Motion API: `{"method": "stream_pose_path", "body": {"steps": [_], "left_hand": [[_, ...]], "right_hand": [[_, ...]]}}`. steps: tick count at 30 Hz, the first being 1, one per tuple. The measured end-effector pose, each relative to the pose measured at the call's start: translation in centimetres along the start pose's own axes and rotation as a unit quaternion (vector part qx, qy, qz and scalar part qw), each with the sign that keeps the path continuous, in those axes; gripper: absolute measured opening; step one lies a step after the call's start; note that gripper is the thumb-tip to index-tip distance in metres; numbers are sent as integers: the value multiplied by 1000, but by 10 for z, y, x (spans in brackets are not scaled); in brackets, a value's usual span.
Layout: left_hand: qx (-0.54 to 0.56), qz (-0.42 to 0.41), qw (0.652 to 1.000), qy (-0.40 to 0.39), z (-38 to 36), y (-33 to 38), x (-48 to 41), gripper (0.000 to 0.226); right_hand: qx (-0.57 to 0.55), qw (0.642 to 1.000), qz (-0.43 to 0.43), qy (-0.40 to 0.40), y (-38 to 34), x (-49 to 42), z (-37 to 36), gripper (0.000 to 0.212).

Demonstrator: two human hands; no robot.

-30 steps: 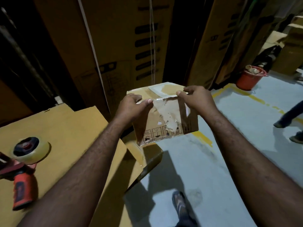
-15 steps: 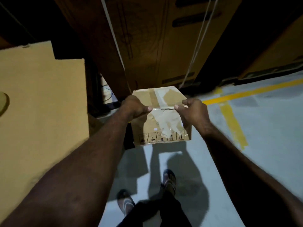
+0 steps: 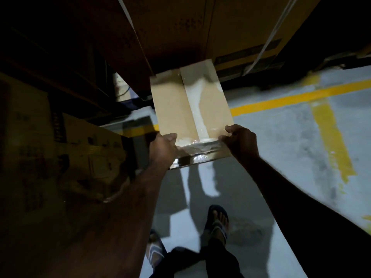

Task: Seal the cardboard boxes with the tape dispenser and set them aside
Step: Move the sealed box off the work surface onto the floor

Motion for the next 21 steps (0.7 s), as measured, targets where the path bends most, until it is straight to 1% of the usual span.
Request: {"method": "stream_pose_path", "body": {"steps": [2, 3, 5, 7, 8, 10, 12, 14, 16, 17, 19, 21], "left_hand": [[-77, 9, 997, -19, -19, -16, -13, 20], [-96, 18, 995, -36, -29, -23, -20, 25], [-130, 38, 987, -83, -48, -36, -30, 46], [-148, 46, 983, -102, -60, -46, -34, 68], [-148, 45, 983, -102, -62, -48, -36, 75], [-154, 37, 982, -106, -64, -47, -37, 80], [-178, 47, 975, -124, -62, -43, -37, 82], [-200, 54, 969, -133, -58, -34, -31, 74], [-196, 40, 972, -126, -52, -16, -18, 56], [-183, 39, 975, -120, -48, -5, -9, 49], [-133, 42, 985, -102, -40, 18, 16, 46], [-36, 52, 995, -78, -30, 39, 46, 48]], "right_hand": [[57, 998, -5, -34, 19, -16, -29, 40], [70, 997, -11, -43, 27, -21, -41, 39], [90, 995, -9, -49, 40, -26, -61, 36], [126, 991, 14, -33, 45, -27, -71, 33], [149, 988, 20, -27, 45, -27, -72, 31], [183, 982, 23, -33, 42, -28, -71, 30], [205, 977, 28, -51, 36, -28, -67, 27], [221, 972, 27, -71, 30, -26, -61, 25], [218, 973, 14, -76, 22, -21, -51, 26], [210, 975, 11, -75, 15, -17, -45, 29], [171, 983, 10, -65, -2, -7, -28, 39], [125, 991, 20, -46, -23, 12, -4, 47]]}}
Point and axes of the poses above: each hand's wrist, its own x-axis away from the middle knuckle, its own z-axis out of the back of the hand, y = z × x, the point moved 5 cm from there along -x, towards the middle knuckle, and after that the axes turned 3 degrees about z, right-handed, at the moved point
